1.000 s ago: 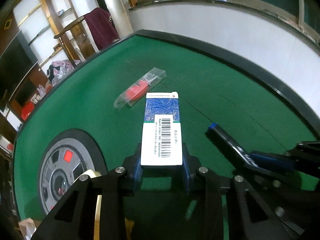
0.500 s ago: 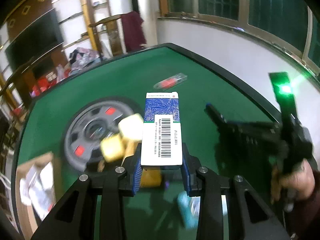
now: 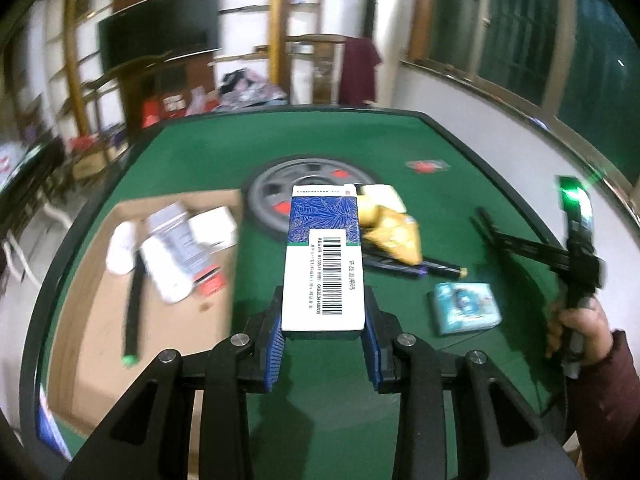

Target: Organize objects

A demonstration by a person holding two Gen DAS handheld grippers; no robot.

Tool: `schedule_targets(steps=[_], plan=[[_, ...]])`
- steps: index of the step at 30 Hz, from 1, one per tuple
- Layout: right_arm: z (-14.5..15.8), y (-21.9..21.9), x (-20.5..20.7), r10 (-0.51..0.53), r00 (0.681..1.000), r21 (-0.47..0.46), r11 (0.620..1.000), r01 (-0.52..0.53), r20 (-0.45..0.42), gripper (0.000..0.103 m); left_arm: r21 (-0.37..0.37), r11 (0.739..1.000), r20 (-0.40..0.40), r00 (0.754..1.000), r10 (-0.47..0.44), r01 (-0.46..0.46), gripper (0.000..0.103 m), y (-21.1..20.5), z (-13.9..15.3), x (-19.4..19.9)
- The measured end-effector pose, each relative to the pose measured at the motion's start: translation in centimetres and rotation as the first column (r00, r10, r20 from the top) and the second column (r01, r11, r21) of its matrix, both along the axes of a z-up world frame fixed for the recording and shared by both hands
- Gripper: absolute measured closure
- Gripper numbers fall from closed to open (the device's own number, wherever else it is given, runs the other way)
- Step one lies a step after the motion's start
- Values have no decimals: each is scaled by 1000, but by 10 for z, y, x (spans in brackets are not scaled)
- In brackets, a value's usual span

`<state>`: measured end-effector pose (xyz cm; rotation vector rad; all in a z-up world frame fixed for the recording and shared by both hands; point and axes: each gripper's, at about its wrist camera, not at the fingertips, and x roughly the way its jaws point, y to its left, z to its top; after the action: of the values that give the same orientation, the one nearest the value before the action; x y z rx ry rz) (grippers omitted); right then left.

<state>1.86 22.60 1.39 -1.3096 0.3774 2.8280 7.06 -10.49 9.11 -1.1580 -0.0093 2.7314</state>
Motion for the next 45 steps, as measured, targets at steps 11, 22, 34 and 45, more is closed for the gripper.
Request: schedule_targets(steps=[11, 22, 34, 45], plan=[[68, -50, 52, 109, 990, -2, 994, -110, -91, 90, 63, 989, 31, 990, 135, -137, 74, -82, -26, 20], [98, -177, 53, 351, 929, -45, 933, -358, -120, 90, 25, 976, 9, 976, 218, -218, 74, -151, -35, 26], [76, -320, 35, 571, 820, -69, 817, -573, -47, 90, -10, 960, 39, 959, 279, -279, 74, -207, -53, 11], [28, -380, 14, 621, 779, -120, 782, -611, 81, 90, -46, 962, 68, 960, 271, -268, 74, -214, -69, -14]])
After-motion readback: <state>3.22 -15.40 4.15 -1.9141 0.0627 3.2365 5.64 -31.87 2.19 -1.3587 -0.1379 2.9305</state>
